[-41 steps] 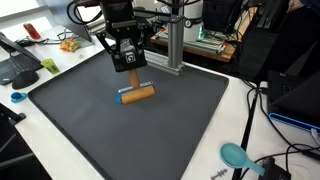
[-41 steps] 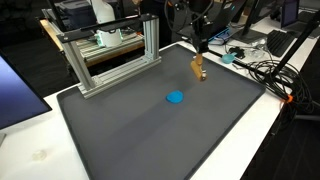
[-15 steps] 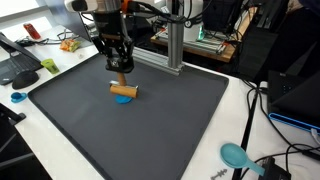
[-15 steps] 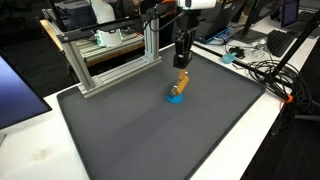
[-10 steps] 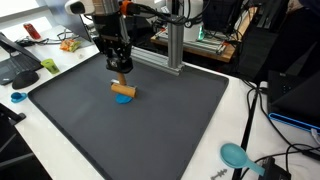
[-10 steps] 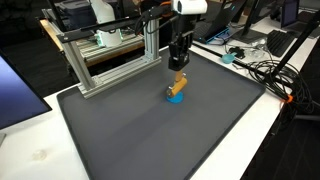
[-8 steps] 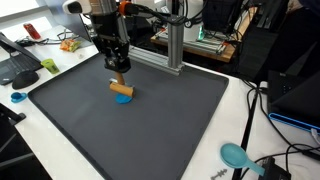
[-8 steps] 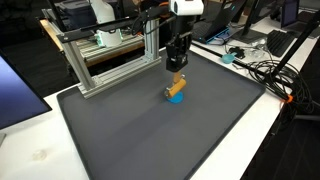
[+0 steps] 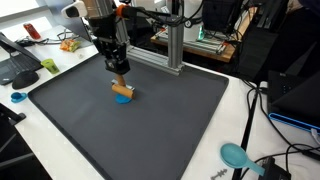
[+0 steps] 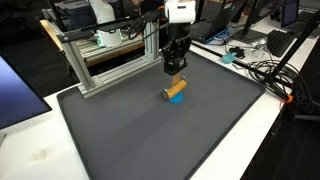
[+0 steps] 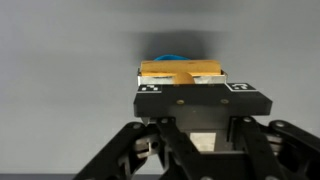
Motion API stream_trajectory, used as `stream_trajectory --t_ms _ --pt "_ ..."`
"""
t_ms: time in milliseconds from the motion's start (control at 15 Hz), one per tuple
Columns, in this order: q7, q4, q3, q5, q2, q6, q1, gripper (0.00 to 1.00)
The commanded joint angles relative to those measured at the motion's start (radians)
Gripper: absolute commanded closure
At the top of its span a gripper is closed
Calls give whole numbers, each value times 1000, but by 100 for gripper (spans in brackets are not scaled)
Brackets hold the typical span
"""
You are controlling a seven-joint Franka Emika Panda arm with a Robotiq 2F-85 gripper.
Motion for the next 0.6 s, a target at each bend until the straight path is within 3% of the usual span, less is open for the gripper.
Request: stream_trajectory --t_ms 0,533 --pt "58 22 -11 -10 15 -3 10 78" --pt "113 63 -20 -11 61 -37 9 78"
